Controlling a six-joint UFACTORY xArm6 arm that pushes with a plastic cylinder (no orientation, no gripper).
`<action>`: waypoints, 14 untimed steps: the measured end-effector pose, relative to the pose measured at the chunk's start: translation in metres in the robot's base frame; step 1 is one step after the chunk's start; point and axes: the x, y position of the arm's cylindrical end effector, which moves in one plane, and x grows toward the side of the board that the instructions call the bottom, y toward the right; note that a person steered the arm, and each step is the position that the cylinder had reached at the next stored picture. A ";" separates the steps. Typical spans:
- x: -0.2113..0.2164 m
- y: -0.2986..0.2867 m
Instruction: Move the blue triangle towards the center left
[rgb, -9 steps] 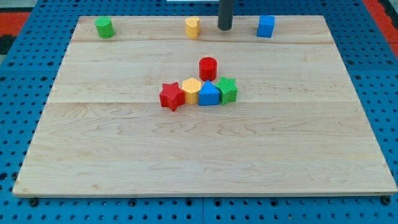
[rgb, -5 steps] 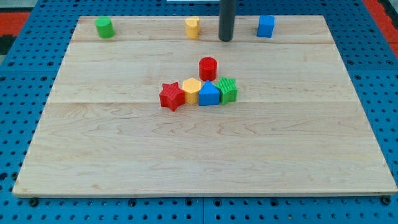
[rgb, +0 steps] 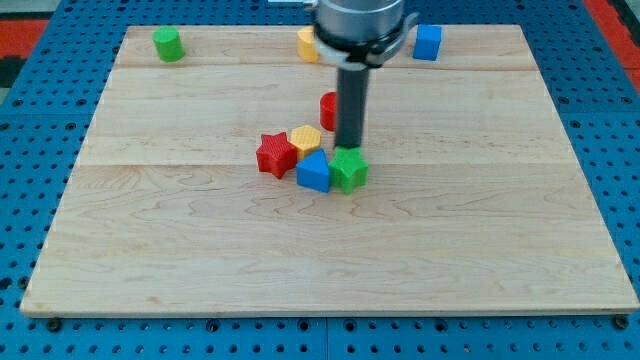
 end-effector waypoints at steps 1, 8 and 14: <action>0.020 -0.013; 0.062 -0.209; 0.005 -0.231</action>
